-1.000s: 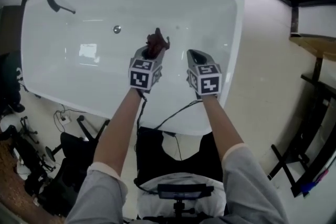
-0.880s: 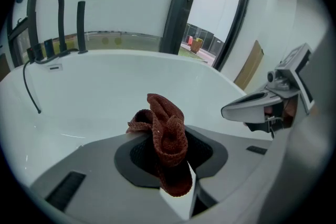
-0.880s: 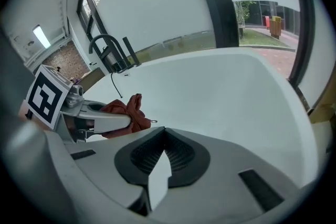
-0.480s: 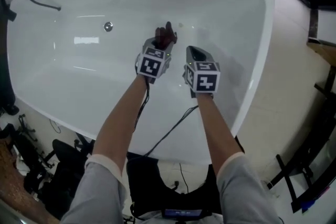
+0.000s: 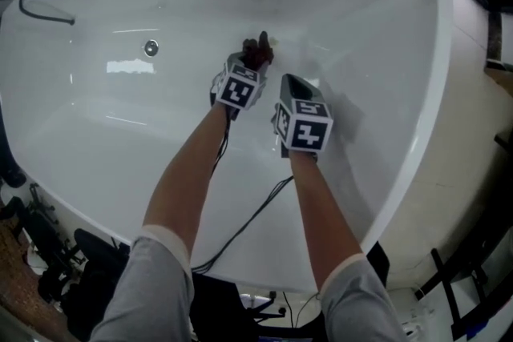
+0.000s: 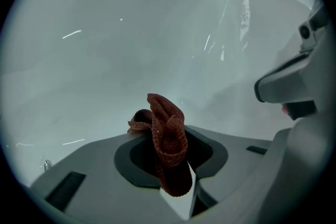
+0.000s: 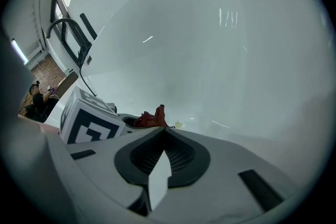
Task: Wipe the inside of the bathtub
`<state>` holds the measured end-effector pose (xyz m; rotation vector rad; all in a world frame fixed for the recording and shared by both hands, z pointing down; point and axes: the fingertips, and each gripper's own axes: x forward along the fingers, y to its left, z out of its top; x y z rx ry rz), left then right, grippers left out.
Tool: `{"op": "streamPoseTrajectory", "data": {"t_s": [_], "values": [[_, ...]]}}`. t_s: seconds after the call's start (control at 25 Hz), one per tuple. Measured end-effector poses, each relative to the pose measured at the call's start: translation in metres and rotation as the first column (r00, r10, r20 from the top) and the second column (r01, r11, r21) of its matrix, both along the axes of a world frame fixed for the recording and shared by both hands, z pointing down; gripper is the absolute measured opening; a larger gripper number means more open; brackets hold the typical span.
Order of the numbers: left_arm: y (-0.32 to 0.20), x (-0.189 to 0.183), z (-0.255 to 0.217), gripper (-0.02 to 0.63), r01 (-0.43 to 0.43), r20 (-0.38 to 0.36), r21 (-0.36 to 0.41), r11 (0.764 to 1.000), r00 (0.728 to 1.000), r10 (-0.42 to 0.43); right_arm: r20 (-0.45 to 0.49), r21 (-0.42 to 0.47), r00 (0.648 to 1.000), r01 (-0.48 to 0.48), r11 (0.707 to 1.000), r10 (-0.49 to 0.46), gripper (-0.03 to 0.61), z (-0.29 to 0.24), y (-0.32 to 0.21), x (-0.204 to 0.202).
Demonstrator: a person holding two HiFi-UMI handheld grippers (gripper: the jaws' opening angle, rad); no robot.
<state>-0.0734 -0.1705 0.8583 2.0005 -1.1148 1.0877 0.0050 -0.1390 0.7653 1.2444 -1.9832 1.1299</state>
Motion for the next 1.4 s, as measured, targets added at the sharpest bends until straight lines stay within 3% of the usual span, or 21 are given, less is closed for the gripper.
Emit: {"op": "streamPoseTrajectory", "data": {"t_s": [0.36,0.72,1.08,1.4], "values": [[-0.01,-0.002,0.053,0.12,-0.075,0.038,-0.042,0.996,0.996,0.076,0.055,-0.011,0.996,-0.07,0.998,0.07,0.009,0.02,0.003,0.002],[-0.017,-0.007,0.088,0.11,-0.065,0.113,-0.143,0.988,0.99,0.081,0.118,0.022,0.987,-0.111,0.994,0.107,0.009,0.002,-0.009,-0.001],[-0.023,0.006,0.102,0.101,-0.038,0.061,-0.18,0.983,0.997,0.049,0.062,0.023,0.985,-0.161,0.987,0.159,0.009,0.004,-0.016,0.017],[-0.052,0.038,0.095,0.101,-0.065,-0.033,-0.093,0.994,0.998,0.062,0.037,0.027,0.985,-0.168,0.985,0.167,0.009,0.004,-0.021,0.022]]}}
